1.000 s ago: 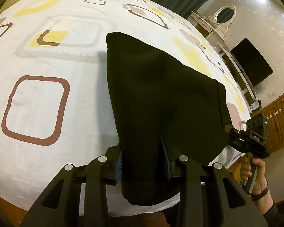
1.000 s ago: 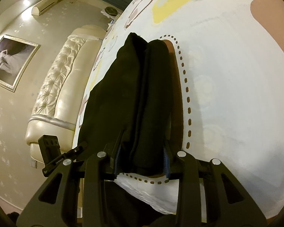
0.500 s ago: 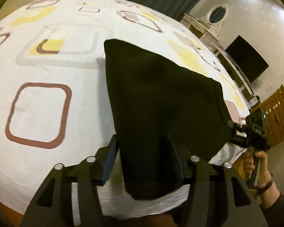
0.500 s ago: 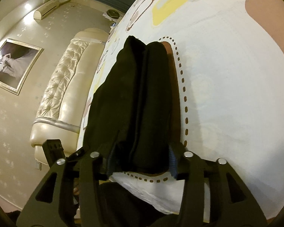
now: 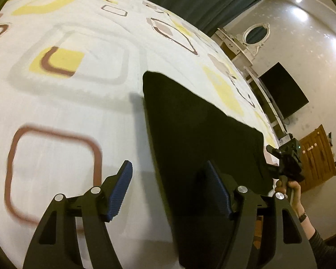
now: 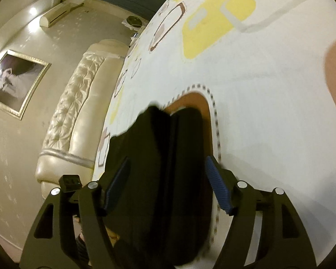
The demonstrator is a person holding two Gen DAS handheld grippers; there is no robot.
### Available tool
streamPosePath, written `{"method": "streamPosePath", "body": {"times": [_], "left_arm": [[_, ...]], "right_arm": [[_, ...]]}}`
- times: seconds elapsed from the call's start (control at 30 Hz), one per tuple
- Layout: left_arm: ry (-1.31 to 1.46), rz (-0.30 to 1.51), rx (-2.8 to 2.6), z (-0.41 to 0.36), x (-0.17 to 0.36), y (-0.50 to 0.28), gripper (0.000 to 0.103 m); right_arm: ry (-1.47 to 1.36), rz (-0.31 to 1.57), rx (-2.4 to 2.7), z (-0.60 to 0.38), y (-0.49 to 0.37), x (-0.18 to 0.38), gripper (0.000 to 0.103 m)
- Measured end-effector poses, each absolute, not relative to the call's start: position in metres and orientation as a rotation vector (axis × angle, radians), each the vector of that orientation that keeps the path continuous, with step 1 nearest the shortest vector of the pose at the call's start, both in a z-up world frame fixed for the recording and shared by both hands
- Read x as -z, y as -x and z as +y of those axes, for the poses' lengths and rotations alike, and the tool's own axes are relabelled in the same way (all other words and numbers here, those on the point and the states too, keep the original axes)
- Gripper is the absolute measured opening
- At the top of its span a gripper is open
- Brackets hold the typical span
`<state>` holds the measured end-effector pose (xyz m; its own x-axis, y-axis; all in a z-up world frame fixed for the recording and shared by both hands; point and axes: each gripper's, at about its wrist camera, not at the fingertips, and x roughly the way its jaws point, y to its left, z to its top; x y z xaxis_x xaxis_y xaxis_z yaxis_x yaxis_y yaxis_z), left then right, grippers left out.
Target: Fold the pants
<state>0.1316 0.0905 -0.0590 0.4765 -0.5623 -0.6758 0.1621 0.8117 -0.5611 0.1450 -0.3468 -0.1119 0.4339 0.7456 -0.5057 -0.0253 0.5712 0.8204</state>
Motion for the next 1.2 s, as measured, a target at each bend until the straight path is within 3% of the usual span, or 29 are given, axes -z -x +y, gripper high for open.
{"method": "streamPosePath", "body": {"times": [0.37,0.4,0.43,0.53,0.7,0.9,1.2], "left_arm": [[0.533,1.063,0.525,0.076,0.079,-0.183,0.074],[0.54,1.07,0.533,0.076,0.08,-0.185,0.074],[0.543,1.075,0.536,0.078,0.082,-0.184,0.068],[0.555,1.096,0.543,0.076,0.085,-0.184,0.046],[0.497,1.059,0.514,0.071,0.077,-0.179,0.029],[0.414,1.049,0.484,0.066,0.064,-0.179,0.023],[0.373,1.023,0.443,0.069,0.049,-0.202,0.023]], "right_arm": [[-0.806,1.073,-0.609,-0.328,-0.191,0.125,0.069],[-0.793,1.078,-0.612,-0.327,-0.192,0.124,0.064],[-0.773,1.088,-0.614,-0.324,-0.193,0.125,0.055],[-0.753,1.098,-0.613,-0.321,-0.194,0.127,0.043],[-0.752,1.063,-0.607,-0.319,-0.188,0.126,0.035],[-0.745,1.01,-0.606,-0.317,-0.184,0.116,0.031],[-0.737,0.963,-0.626,-0.311,-0.206,0.101,0.03]]}}
